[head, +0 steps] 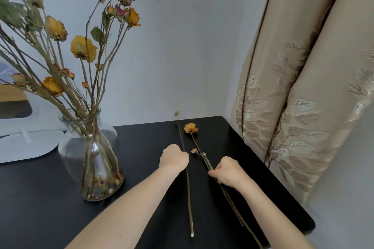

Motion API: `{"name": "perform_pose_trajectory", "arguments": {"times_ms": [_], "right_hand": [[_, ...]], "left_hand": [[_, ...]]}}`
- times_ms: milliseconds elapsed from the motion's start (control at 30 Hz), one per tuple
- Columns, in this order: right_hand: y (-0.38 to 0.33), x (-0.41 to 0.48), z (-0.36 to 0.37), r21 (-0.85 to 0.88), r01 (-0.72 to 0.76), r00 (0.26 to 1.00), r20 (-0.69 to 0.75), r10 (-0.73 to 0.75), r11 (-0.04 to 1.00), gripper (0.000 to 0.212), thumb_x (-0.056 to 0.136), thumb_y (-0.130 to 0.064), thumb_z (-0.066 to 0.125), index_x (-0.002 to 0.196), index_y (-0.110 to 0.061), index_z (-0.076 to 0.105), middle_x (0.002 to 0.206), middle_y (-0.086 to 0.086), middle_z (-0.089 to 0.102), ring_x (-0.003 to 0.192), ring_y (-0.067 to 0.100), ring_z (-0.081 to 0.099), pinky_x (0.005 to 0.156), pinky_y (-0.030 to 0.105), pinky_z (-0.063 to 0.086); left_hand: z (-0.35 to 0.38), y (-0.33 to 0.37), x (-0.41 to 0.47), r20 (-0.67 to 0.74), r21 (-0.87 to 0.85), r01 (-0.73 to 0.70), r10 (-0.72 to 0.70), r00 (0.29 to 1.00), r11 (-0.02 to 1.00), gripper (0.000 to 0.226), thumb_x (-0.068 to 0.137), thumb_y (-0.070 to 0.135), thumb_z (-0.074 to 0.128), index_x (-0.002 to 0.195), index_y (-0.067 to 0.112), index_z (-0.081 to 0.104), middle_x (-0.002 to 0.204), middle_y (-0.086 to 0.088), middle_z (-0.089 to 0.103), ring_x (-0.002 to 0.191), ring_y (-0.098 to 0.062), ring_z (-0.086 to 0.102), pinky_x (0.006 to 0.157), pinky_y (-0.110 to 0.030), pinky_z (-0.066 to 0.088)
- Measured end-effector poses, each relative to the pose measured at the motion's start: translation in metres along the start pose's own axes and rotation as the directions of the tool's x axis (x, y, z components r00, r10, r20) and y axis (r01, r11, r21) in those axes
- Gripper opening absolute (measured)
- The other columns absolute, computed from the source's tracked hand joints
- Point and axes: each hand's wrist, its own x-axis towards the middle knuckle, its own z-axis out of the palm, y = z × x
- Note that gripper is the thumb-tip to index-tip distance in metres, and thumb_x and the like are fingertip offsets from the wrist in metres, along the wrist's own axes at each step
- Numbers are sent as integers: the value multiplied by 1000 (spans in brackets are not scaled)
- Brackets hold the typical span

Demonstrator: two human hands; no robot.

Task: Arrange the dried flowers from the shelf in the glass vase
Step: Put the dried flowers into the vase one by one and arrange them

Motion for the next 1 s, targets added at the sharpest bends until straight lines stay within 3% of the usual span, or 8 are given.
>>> {"name": "perform_pose_trajectory", "arguments": {"times_ms": [100,267,400,467,567,700,833,1000], "right_hand": [[-1,-2,-6,39,24,999,-36,-22,999,20,84,-26,64,76,-9,63,65,2,57,57,15,52,60,27,45],[-13,-12,-19,78,153,976,-167,-138,985,26,86,-28,62,63,-13,61,64,5,56,62,17,55,60,27,45],[-37,-28,-29,153,290,929,-281,-240,945,26,87,-30,62,64,-16,59,57,-3,59,54,7,55,51,20,39],[-49,-38,-34,193,366,901,-321,-294,911,24,87,-31,61,67,-19,59,53,-6,56,51,5,52,51,18,36],[-63,-50,-40,283,445,870,-361,-336,849,21,87,-34,61,75,-17,61,51,-6,54,45,2,48,50,16,34],[-88,-66,-40,337,516,842,-366,-395,787,21,88,-34,60,80,-14,62,52,-5,56,47,3,50,51,16,37],[-111,-80,-36,346,578,808,-373,-457,739,22,88,-30,60,76,-11,62,52,-3,57,46,2,50,53,18,38],[-130,-91,-31,371,626,776,-388,-498,686,22,88,-30,61,74,-13,61,47,-4,54,39,-2,46,55,20,38]], "left_hand": [[-11,3,-3,-18,-55,-30,29,999,998,25,89,14,54,69,18,39,75,-1,47,64,-12,48,56,-23,41],[-33,6,-22,-45,-106,-152,148,988,983,28,89,20,58,63,15,47,63,2,48,59,-9,50,57,-22,42],[-68,10,-53,-50,-179,-331,327,944,926,15,90,25,59,79,19,66,68,15,50,64,1,47,73,-21,40],[-91,8,-70,-49,-210,-409,408,911,888,14,88,28,60,74,27,61,65,16,54,61,1,51,66,-16,41],[-125,7,-93,-37,-277,-495,506,862,824,10,87,31,61,77,29,61,45,16,52,41,4,49,46,-8,34],[-173,4,-116,-233,-304,-618,572,786,725,6,86,30,61,81,28,61,46,13,53,40,3,46,44,-8,38],[-210,4,-131,-429,-282,-677,542,722,679,3,83,31,64,81,30,62,61,14,57,47,2,52,46,-9,40],[-253,11,-145,-570,-221,-774,565,597,594,4,84,28,64,85,24,64,63,20,59,41,1,49,44,-9,39]]}}
